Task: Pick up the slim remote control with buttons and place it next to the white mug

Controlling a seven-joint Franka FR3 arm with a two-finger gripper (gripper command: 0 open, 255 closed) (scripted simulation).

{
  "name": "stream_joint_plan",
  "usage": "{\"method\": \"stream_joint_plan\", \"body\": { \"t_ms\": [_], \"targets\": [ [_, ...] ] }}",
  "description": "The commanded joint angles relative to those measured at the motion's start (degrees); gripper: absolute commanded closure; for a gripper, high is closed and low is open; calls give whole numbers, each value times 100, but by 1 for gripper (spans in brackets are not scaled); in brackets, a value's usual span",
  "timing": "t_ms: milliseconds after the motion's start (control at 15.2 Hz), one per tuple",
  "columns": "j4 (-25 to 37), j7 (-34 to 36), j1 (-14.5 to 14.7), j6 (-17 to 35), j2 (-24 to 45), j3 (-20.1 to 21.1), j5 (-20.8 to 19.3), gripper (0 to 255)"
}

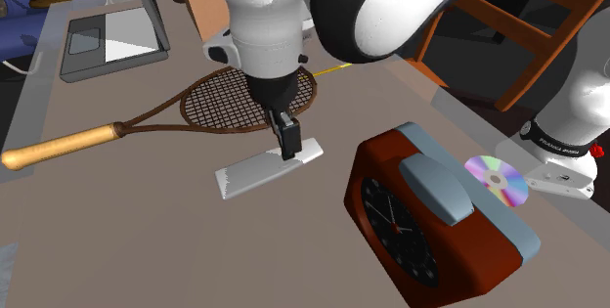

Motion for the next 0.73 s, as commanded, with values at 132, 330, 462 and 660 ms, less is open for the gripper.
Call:
{"method": "stream_joint_plan", "body": {
  "t_ms": [132, 330, 462, 660],
  "targets": [
    [400, -105, 174, 6, 428, 41, -170, 0],
    [304, -84, 183, 190, 521, 23, -203, 0],
    [247, -69, 190, 312, 587, 10, -227, 0],
    [205, -58, 196, 406, 642, -1, -246, 0]
  ]
}}
